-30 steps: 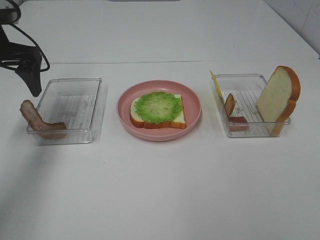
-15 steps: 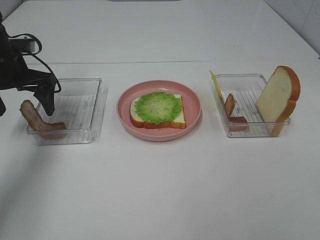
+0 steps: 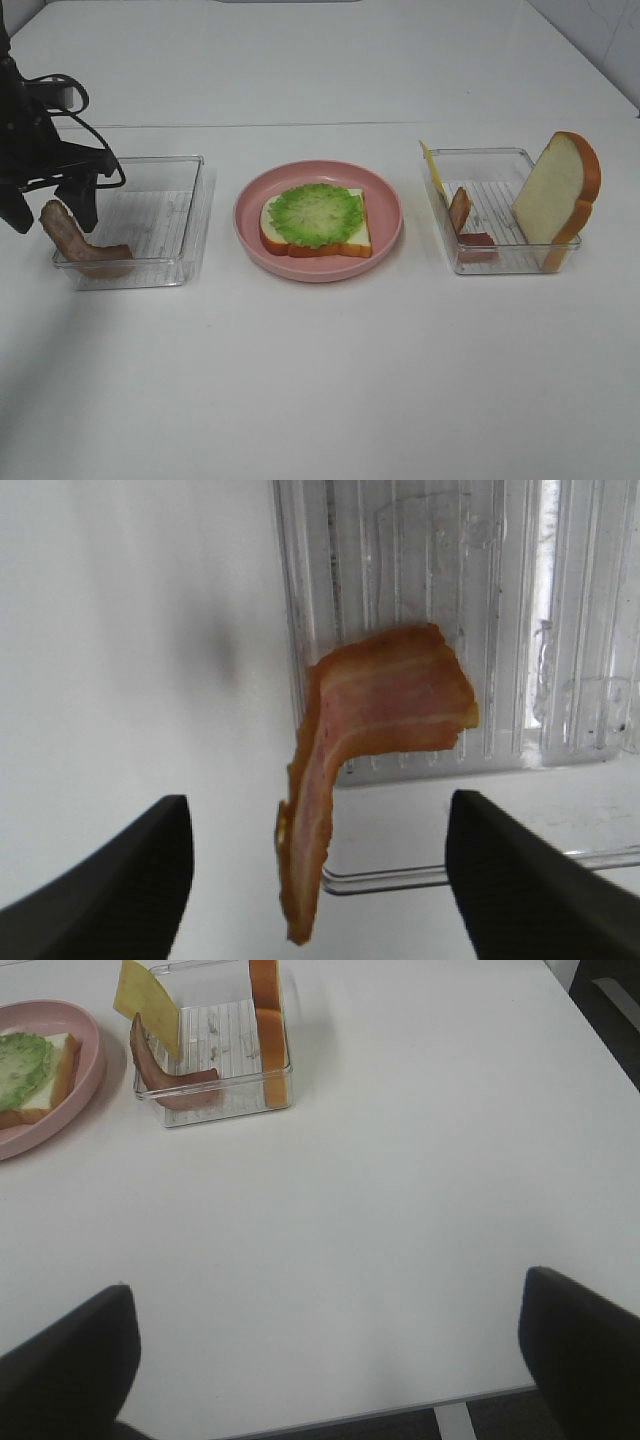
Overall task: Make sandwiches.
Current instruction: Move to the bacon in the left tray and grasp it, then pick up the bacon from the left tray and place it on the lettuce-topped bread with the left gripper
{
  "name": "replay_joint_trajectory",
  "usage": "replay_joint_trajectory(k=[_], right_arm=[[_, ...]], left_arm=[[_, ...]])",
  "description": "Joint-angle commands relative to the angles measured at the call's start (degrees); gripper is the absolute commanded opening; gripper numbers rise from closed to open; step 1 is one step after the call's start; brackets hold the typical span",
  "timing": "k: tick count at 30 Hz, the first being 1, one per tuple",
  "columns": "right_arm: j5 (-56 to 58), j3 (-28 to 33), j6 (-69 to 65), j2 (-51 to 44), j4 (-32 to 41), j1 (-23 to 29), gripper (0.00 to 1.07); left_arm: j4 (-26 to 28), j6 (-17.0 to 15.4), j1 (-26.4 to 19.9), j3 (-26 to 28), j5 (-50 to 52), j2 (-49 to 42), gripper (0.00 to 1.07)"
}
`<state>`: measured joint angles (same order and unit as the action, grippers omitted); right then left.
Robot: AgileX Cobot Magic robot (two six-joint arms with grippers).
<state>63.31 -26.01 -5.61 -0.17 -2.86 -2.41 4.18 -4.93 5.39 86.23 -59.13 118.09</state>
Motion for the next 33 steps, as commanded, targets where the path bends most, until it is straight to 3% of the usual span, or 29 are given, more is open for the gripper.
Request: replay_joint_trajectory(k=[1,3,4,5,6,7,8,9,10,22,27,33], right_arm=[[-0.2,0.2,-0.4,-1.7,-0.1,-0.2,0.99],[-0.2,0.2,-0.4,-1.7,-0.1,-0.2,0.99],[-0.2,0.2,-0.4,-1.7,-0.1,-0.2,0.99],[-0.2,0.2,-0.4,-1.7,-0.1,-0.2,0.99],[-0.2,0.2,-0.4,-1.7,-0.1,-0.2,0.99],[-0.2,0.2,-0.4,-1.7,-0.1,-0.2,0.99],[-0.2,0.2,-0.4,-1.7,-0.1,-0.2,0.99],[-0.2,0.2,-0.4,-1.7,-0.1,-0.2,0.99],[-0.2,0.2,-0.4,-1.7,-0.1,-0.2,0.99],[-0.2,0.2,-0.4,-1.7,-0.1,-0.2,0.99],[-0.2,0.2,-0.4,-1.7,-0.1,-0.2,0.99],[-0.2,0.2,-0.4,-1.7,-0.1,-0.2,0.99]], left_arm=[[0.3,-0.5,0.0,-0.4,0.2,0.2,0.55],[0.3,-0.5,0.0,-0.4,0.1,0.2,0.44],[0.3,-0.5,0.0,-0.4,0.1,0.2,0.44],[0.3,-0.5,0.0,-0.4,-0.3,0.2,0.33],[0.3,-0.5,0.0,-0.4,-0.3,0.2,0.33],[0.3,-0.3,0.0,-0.4,-0.3,0.2,0.26],[0.3,0.3,0.0,-0.4,-0.3,0.2,0.12],[0.3,0.3,0.0,-0.4,-0.3,0.2,0.12],[0.3,0.7,0.0,-0.4,-0.2,0.2,0.02],[1.1,1.2,0.0,-0.1,-1.3,-1.5,0.0],[3.4,1.2,1.0,3.3,-5.3,-4.4,0.0],[7.5,1.2,4.8,12.7,-9.7,-7.1,0.0]])
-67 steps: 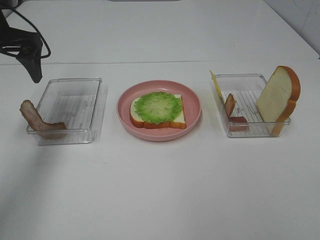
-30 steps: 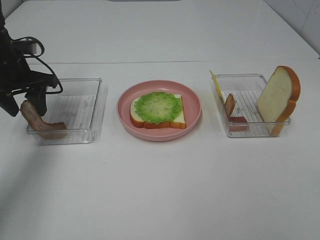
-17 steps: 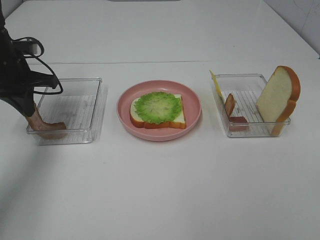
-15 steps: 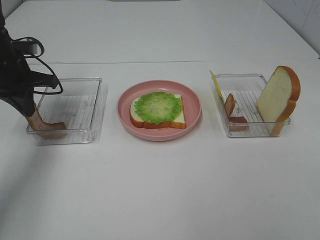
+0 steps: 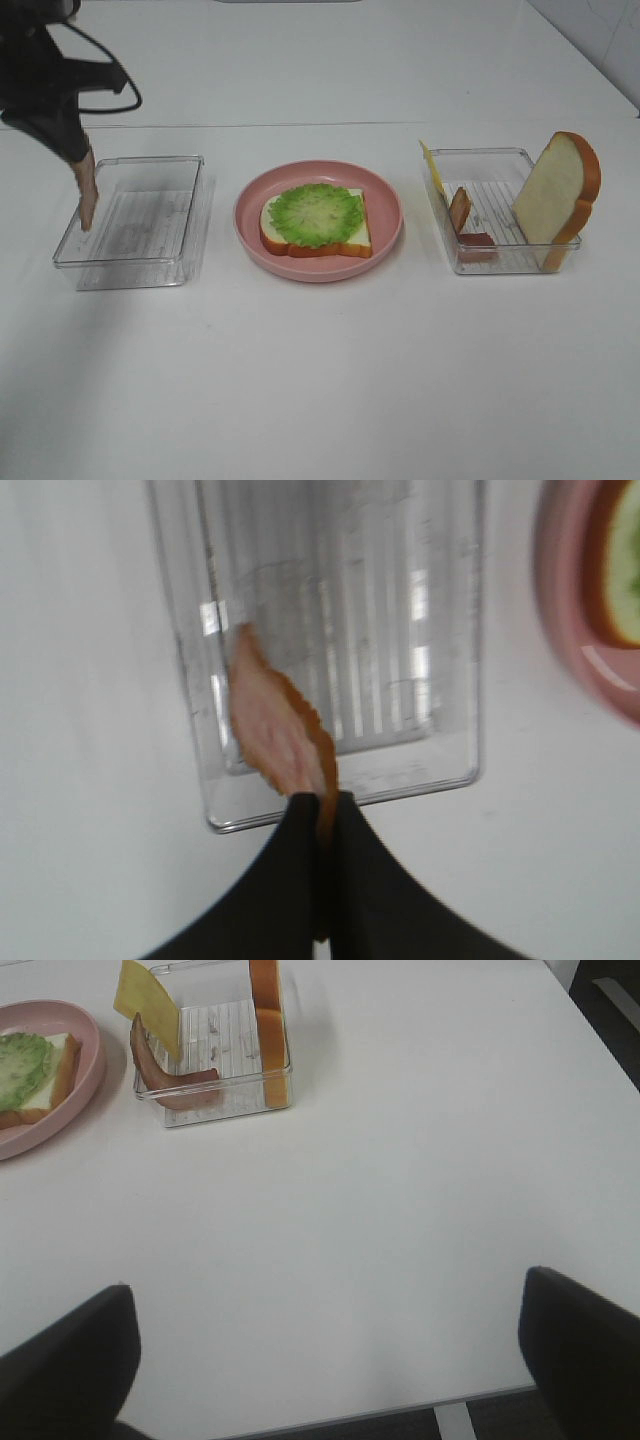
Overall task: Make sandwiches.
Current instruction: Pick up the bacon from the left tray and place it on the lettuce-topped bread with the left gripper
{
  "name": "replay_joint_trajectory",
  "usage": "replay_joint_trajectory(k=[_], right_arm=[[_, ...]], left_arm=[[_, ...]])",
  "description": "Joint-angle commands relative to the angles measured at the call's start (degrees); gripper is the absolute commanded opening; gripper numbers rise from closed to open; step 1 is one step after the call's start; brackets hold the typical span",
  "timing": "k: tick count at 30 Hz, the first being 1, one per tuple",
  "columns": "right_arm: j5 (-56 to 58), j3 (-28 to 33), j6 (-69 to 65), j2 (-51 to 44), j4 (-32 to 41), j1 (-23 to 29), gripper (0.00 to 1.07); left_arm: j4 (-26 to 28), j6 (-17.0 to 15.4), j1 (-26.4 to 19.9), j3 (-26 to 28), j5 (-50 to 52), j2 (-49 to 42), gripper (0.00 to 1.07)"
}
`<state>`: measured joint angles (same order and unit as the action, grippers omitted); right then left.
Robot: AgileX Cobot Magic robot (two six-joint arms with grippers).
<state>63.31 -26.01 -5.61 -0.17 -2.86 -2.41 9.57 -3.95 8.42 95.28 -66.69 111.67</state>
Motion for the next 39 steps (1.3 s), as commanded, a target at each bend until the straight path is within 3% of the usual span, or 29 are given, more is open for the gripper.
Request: replay_joint_trajectory(k=[1,7,9,12,14,19,21,31,39], right_arm=[[-0.2,0.2,-0.4,-1.7,-0.1,-0.2,0.99],[-0.2,0.2,-0.4,-1.7,-0.1,-0.2,0.99],[-0.2,0.2,-0.4,-1.7,-0.1,-0.2,0.99],[-0.2,0.2,-0.4,-1.7,-0.1,-0.2,0.99],[-0.2,0.2,-0.4,-1.7,-0.1,-0.2,0.99],[-0.2,0.2,-0.4,-1.7,-0.1,-0.2,0.99],[-0.2,0.2,-0.4,-1.7,-0.1,-0.2,0.99],[-0.2,0.2,-0.4,-1.7,-0.1,-0.2,0.99],[-0.2,0.2,-0.4,-1.7,-0.1,-0.2,0.99]], left_arm=[[2.6,0.2,2.5,5.3,-2.3,-0.7,0.0],[6.1,0.2,6.0,11.1,-2.2,0.4,0.0],[9.6,0.2,8.5,14.7,-2.0,2.6,0.0],[10.5,0.2,9.2,15.7,-2.0,3.4,0.0],[13.1,0.2,11.8,19.6,-2.2,7.3,0.0],[14.4,0.2,13.8,22.7,-2.4,10.3,0.0],[16.8,0.2,15.8,27.0,-2.8,14.7,0.0],[20.9,0.2,19.3,37.4,-3.0,25.4,0.0],[23.4,0.2,19.8,40.5,-3.2,29.4,0.0]])
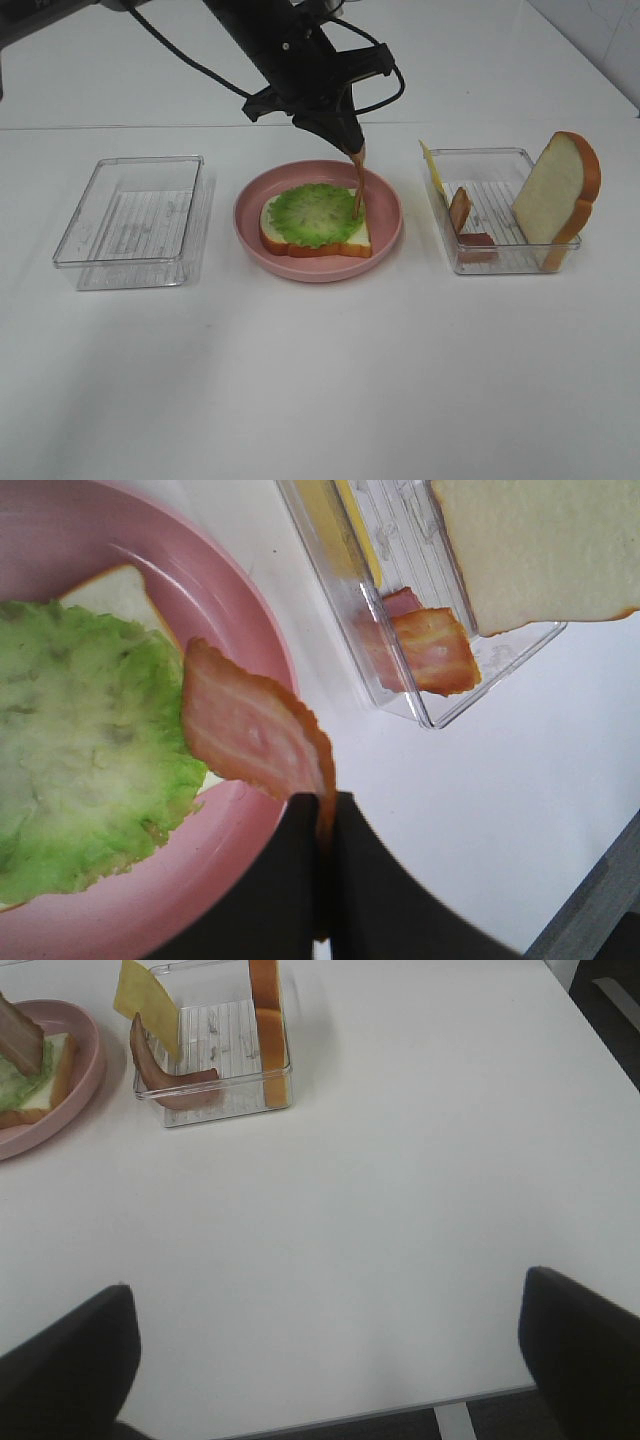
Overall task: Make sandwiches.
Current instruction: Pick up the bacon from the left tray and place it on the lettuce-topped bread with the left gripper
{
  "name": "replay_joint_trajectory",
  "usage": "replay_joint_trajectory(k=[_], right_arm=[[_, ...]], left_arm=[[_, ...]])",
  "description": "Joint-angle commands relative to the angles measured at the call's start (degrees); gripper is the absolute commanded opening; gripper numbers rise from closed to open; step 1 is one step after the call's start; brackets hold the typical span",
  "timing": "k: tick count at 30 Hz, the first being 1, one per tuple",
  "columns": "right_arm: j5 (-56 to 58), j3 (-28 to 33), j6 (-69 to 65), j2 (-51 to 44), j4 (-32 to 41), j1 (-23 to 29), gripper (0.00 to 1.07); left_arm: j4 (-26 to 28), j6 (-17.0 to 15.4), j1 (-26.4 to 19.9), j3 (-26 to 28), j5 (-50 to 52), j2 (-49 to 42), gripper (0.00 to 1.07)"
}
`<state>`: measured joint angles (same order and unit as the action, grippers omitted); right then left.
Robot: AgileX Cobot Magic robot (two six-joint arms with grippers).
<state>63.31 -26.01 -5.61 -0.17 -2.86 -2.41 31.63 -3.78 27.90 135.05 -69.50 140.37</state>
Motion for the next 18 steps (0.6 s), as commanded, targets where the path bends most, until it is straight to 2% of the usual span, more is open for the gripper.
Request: replay_joint_trajectory(k=[1,9,11,12,13,14,16,18], right_arm=[[-0.2,0.2,-0.4,-1.7,-0.1,-0.2,0.99],[-0.2,0.2,-0.4,-1.7,-0.1,-0.2,0.99],[-0.2,0.2,-0.4,-1.7,-0.1,-0.2,0.99],[-0.2,0.2,-0.4,-1.7,-0.1,-0.2,0.99],[-0.2,0.2,-0.4,-1.7,-0.1,-0.2,0.99],[-0.2,0.2,-0.4,-1.7,-0.1,-0.2,0.99],[-0.2,0.2,-0.4,-1.7,-0.1,-0.2,0.99],[-0.2,0.2,-0.4,-1.7,-0.1,-0.2,0.99]], left_arm=[[1.3,0.1,0.3,0.7,-0.4,0.7,0.0],[-0.7,0.5,0.1,0.7,-0.5,1.4,0.0],[-4.3,-0.5,0.1,0.7,-1.0,1.6,0.0],[-4.3,-0.5,0.1,0.7,-1.0,1.6,0.0],[-7.4,-2.1,0.1,0.7,-1.8,1.7,0.0],[-7.4,-2.1,0.1,0.7,-1.8,1.7,0.0],[-12.4,-3.8,0.1,0.7,-3.6,1.8,0.0],[-14.0,-4.2,0.1,0.7,-4.2,1.9,0.0]])
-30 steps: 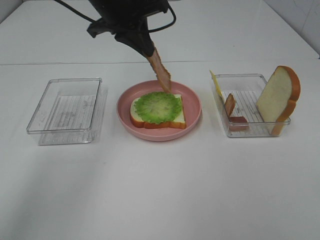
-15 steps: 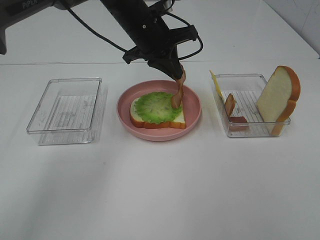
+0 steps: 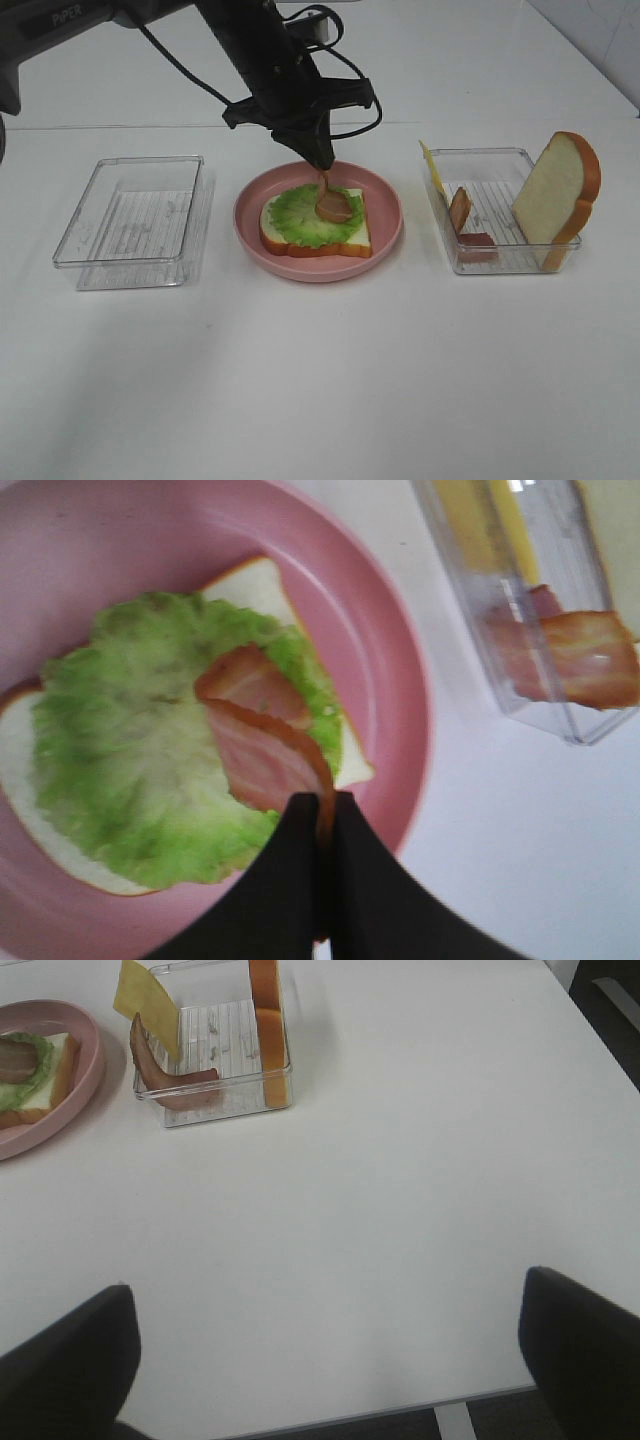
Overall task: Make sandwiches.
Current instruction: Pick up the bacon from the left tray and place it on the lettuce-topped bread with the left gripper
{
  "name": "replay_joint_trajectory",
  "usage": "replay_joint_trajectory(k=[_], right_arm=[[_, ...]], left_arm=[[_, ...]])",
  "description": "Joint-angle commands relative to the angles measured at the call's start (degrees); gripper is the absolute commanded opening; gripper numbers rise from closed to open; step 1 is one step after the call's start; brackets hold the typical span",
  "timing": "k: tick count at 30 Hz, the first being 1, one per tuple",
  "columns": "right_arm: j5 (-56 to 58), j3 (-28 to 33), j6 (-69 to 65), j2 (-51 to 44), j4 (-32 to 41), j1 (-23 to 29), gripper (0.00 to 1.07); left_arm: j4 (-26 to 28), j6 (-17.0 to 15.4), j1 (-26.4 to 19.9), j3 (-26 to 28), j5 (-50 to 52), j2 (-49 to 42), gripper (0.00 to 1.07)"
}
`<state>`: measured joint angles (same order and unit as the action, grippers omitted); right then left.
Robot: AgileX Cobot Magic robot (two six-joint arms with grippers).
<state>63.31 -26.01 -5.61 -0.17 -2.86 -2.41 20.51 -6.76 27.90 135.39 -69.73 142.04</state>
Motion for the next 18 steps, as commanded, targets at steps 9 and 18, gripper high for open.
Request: replay_joint_trajectory(k=[9,18], right_arm=[[-0.2,0.2,-0.4,-1.7,-0.1,-0.2,0.99],[-0.2,0.2,-0.4,-1.7,-0.1,-0.2,0.99]], left_arm=[[-4.8,-1.4,0.0,0.3,-5.6,1.4,0.0],[-4.8,-3.2,0.0,0.3,-5.8,1.7,0.01]])
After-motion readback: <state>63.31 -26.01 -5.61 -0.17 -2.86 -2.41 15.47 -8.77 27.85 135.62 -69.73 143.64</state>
